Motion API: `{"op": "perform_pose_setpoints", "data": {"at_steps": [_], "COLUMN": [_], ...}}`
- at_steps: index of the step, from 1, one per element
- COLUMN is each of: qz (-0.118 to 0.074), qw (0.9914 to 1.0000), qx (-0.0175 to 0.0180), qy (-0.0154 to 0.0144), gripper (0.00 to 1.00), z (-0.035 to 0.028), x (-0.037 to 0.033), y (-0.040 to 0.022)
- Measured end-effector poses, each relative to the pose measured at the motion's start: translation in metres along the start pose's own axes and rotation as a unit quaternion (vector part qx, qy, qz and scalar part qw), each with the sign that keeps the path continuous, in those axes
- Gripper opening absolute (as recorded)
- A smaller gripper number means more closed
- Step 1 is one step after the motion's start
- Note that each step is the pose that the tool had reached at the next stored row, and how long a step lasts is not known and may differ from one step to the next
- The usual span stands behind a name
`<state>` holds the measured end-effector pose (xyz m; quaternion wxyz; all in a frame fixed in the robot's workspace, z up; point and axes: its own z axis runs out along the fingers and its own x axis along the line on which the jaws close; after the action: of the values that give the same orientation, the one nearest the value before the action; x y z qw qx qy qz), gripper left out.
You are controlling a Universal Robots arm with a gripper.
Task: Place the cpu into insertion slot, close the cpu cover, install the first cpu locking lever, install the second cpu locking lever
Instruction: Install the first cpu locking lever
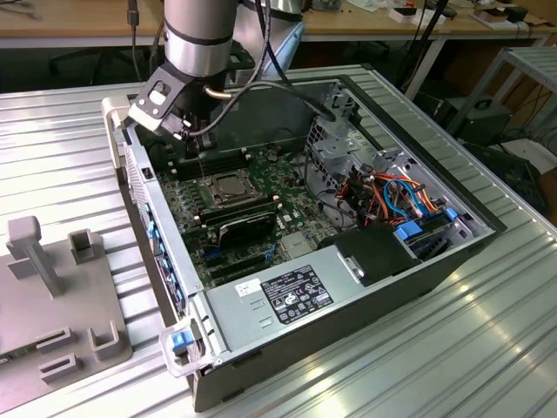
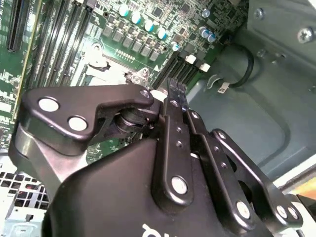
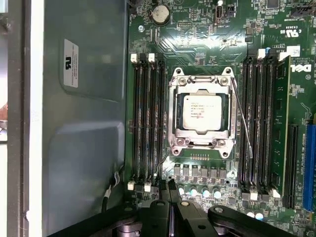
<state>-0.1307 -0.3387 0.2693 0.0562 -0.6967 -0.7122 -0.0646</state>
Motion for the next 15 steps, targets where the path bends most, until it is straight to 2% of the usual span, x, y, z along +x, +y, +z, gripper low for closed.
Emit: {"op": "perform_pose_setpoints", "data": {"at_steps": [1,4,5,7,8,9,12,15], "qz": [0.0,0.0,0.0,0.0,0.0,0.0,0.0,0.0], "qw": [1.0,1.0,1.0,0.99993,0.99981,0.99978,0.99979,0.99979], "qx": [0.0,-0.0003,-0.0003,-0.0005,-0.0007,-0.0008,-0.0007,-0.0007], "qy": [0.0003,0.0008,0.0023,0.0115,0.0197,0.0208,0.0207,0.0207], "gripper": [0.11,0.11,0.11,0.11,0.11,0.11,0.11,0.11], "z": [0.0028,0.0057,0.0064,0.0074,0.0077,0.0081,0.008,0.012], "x": [-0.0018,-0.0026,-0.0029,-0.0033,-0.0034,-0.0034,-0.0035,-0.0043], "y": [-0.0001,-0.0001,-0.0001,-0.0002,-0.0001,-0.0001,-0.0001,0.004]}}
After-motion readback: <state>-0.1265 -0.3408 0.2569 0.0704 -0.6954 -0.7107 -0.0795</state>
